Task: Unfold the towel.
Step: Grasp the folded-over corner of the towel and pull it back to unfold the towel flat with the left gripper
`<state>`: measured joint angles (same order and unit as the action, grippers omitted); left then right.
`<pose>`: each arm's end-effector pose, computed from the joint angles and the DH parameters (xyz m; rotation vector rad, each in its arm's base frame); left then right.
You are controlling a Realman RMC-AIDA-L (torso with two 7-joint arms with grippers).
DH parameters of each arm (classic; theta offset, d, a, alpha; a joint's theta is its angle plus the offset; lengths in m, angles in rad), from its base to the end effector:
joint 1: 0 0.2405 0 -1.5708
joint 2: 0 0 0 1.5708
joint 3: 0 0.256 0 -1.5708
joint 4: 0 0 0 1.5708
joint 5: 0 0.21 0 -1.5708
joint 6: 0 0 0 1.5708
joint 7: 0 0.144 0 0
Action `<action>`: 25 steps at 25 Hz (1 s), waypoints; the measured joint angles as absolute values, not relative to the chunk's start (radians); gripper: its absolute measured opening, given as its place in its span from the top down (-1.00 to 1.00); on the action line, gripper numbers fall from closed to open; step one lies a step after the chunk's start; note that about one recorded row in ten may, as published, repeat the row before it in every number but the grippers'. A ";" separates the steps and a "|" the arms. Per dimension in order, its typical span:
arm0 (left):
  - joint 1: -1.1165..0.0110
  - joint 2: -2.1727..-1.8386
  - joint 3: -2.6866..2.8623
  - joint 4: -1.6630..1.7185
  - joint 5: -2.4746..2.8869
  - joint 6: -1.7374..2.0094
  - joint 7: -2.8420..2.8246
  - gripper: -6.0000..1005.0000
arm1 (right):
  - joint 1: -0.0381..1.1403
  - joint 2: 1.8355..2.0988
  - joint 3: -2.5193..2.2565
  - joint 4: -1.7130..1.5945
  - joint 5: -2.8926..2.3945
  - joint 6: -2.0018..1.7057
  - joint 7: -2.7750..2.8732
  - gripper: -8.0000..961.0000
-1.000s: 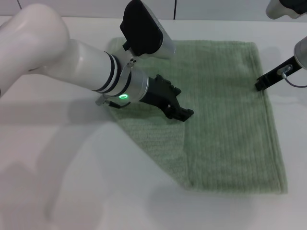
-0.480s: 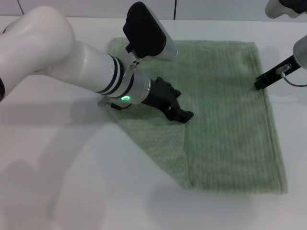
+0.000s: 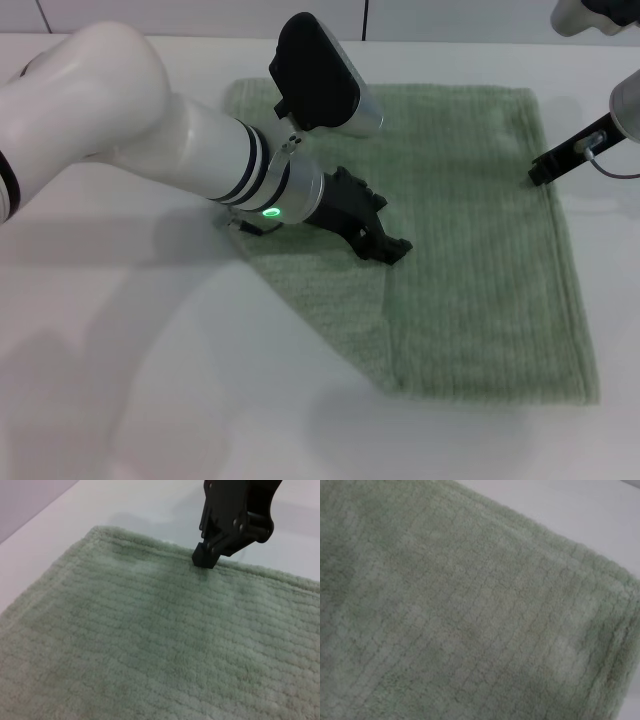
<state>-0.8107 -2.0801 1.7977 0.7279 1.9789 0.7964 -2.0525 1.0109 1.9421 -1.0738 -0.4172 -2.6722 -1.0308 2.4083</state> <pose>-0.1566 0.3831 -0.1257 -2.8211 -0.3932 0.1209 0.2359 0.4503 -0.0022 -2.3634 1.0696 -0.4479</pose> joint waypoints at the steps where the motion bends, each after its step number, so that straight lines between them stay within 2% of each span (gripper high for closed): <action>1: -0.811 -2.080 1.798 0.728 1.979 0.796 -2.053 -0.35 | 1.011 1.942 -1.074 -0.417 -2.672 -1.031 2.408 0.98; 11: -0.810 -2.080 1.798 0.725 1.979 0.781 -2.053 -0.10 | 1.011 1.944 -1.073 -0.417 -2.672 -1.029 2.400 0.98; 17: -0.821 -2.080 1.798 0.702 1.979 0.781 -2.053 0.16 | 1.011 1.944 -1.072 -0.417 -2.672 -1.029 2.399 0.98; 25: -0.822 -2.080 1.798 0.701 1.978 0.781 -2.052 0.19 | 1.011 1.944 -1.074 -0.417 -2.672 -1.029 2.398 0.98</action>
<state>-0.8220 -2.0801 1.7979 0.7011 1.9784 0.7807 -2.0525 1.0109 1.9436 -1.0737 -0.4173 -2.6722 -1.0292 2.3979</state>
